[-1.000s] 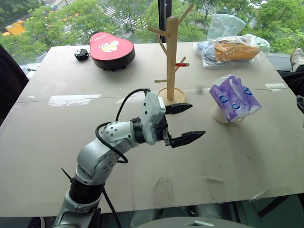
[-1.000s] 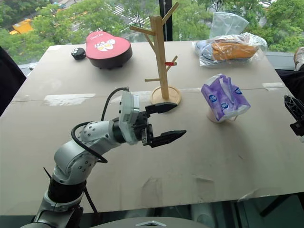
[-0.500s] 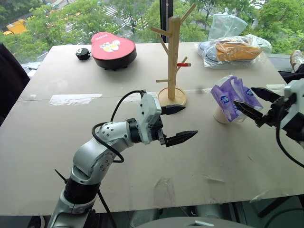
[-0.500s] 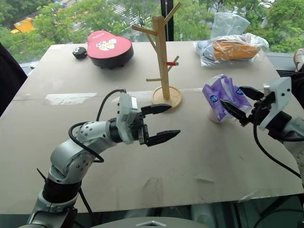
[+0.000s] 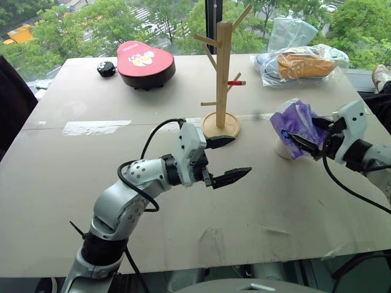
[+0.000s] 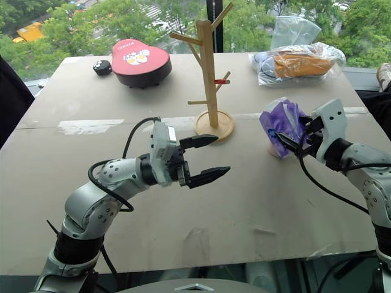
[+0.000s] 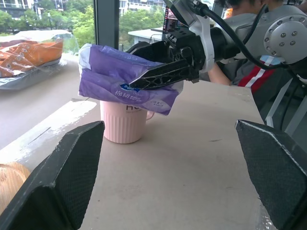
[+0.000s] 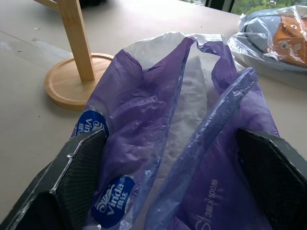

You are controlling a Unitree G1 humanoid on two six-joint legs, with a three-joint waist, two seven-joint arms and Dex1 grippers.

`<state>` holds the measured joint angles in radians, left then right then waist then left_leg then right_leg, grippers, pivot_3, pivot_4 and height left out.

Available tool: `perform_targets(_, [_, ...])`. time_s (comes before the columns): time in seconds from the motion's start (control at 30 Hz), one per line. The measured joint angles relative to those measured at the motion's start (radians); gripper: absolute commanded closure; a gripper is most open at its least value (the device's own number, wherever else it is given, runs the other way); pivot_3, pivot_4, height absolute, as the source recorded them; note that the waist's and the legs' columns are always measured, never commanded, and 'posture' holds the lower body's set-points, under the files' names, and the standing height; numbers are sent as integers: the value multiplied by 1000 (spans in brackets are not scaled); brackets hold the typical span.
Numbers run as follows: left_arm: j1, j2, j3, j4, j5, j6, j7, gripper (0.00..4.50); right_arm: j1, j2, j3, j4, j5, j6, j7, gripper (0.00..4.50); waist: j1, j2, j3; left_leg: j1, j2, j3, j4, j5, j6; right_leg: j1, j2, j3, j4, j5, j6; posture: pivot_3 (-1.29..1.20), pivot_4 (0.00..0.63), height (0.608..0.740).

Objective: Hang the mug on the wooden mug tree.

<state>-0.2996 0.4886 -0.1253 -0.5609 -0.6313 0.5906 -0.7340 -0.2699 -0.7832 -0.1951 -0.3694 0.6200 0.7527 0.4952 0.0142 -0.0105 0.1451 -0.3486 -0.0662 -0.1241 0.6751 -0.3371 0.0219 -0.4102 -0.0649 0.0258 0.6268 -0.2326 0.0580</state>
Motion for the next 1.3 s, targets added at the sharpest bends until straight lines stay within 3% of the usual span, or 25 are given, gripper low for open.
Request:
perform_targets(0.07, [0,0,0,0,1,0,0,0,-9,2,0,0,0,16,-2,969,0,0,0,0,0,0,0,0,0,0,0,0,0,0,0,0,150,740])
perform_targets(0.1, [0,0,0,0,1,0,0,0,-13,3,0,1,0,24,-1,1054,0,0,0,0,0,0,0,0,0,0,0,0,0,0,0,0,150,740])
perform_targets(0.13, [0,0,0,0,1,0,0,0,-15,3,0,1,0,28,2,1808,0,0,0,0,0,0,0,0,0,0,0,0,0,0,0,0,150,740])
perform_targets(0.3, [0,3,1,0,1,0,0,0,-17,3,0,1,-17,27,8,4136,0,-1,-1,0,0,0,1,0,0,1,0,0,1,0,0,0,150,740])
perform_targets(0.33, [0,3,1,0,1,0,0,0,-17,3,0,3,-21,27,9,4408,0,-1,-1,0,0,0,2,0,0,1,0,0,1,0,0,0,150,740])
perform_targets(0.77, [-2,3,12,0,1,-4,1,0,-39,21,-25,18,-8,51,22,4408,-1,-2,-1,0,0,0,2,0,0,1,0,0,1,0,0,0,150,740])
perform_targets(1.07, [-22,1,20,1,0,-10,-4,0,-111,-9,-248,7,193,173,23,4408,0,-1,-1,-1,0,0,1,0,0,0,0,0,0,0,0,0,150,740])
perform_targets(1.3, [-49,-9,17,6,-1,-17,-23,0,-43,-83,-359,18,213,183,34,4408,0,-1,-1,-1,0,0,1,0,0,0,0,0,1,0,0,0,150,740])
